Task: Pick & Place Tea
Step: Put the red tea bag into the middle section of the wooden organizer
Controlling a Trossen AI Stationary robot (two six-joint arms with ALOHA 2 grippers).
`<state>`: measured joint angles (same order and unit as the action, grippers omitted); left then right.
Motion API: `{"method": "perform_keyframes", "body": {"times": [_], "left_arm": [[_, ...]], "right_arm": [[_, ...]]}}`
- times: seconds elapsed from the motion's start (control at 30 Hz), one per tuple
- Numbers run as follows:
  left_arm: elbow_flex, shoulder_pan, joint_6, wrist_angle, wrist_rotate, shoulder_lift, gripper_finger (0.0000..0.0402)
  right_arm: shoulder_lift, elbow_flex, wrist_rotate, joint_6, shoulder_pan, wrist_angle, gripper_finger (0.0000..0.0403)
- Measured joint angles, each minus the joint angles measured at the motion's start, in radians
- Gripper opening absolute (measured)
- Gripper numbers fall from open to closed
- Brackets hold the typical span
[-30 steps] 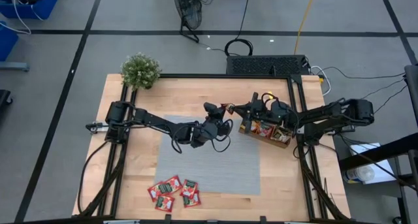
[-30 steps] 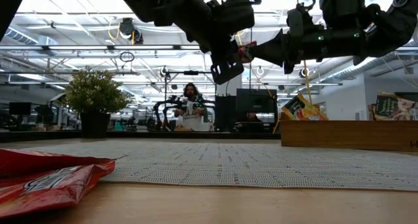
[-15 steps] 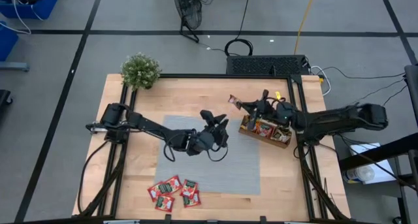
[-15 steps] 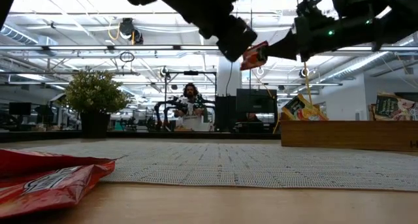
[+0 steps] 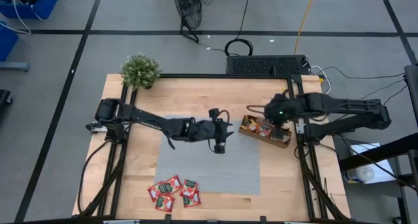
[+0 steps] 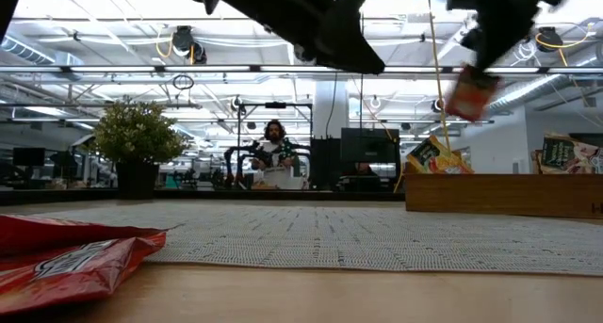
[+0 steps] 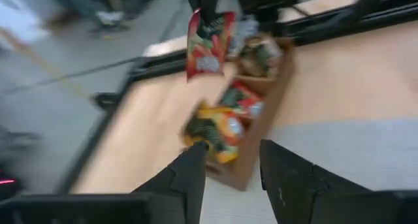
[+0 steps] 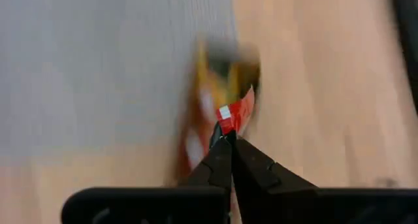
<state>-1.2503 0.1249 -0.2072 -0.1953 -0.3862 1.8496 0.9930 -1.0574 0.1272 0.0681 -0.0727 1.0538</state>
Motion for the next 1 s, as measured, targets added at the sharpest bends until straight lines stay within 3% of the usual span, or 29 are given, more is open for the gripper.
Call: {"method": "perform_keyframes", "body": {"times": [0.1,0.2,0.37,0.53,1.0], "left_arm": [[0.000,-0.027,0.029,0.007,0.123,0.000,0.0138],[0.000,-0.044,0.045,0.005,0.180,0.000,0.0128],[0.000,-0.053,0.058,0.027,0.184,0.000,0.0114],[0.000,-0.051,0.065,0.075,0.186,0.000,0.0106],[0.000,-0.051,0.089,0.098,0.187,0.000,0.0113]], "right_arm": [[0.058,-0.029,-0.057,-0.048,-0.016,0.190,0.0000],[0.095,-0.019,-0.144,-0.059,-0.046,0.165,0.0000],[0.146,0.023,-0.211,-0.114,-0.053,0.087,0.0000],[0.203,0.046,-0.211,-0.134,-0.053,0.117,0.0000],[0.286,0.166,-0.210,-0.186,-0.097,-0.027,0.0000]]}}
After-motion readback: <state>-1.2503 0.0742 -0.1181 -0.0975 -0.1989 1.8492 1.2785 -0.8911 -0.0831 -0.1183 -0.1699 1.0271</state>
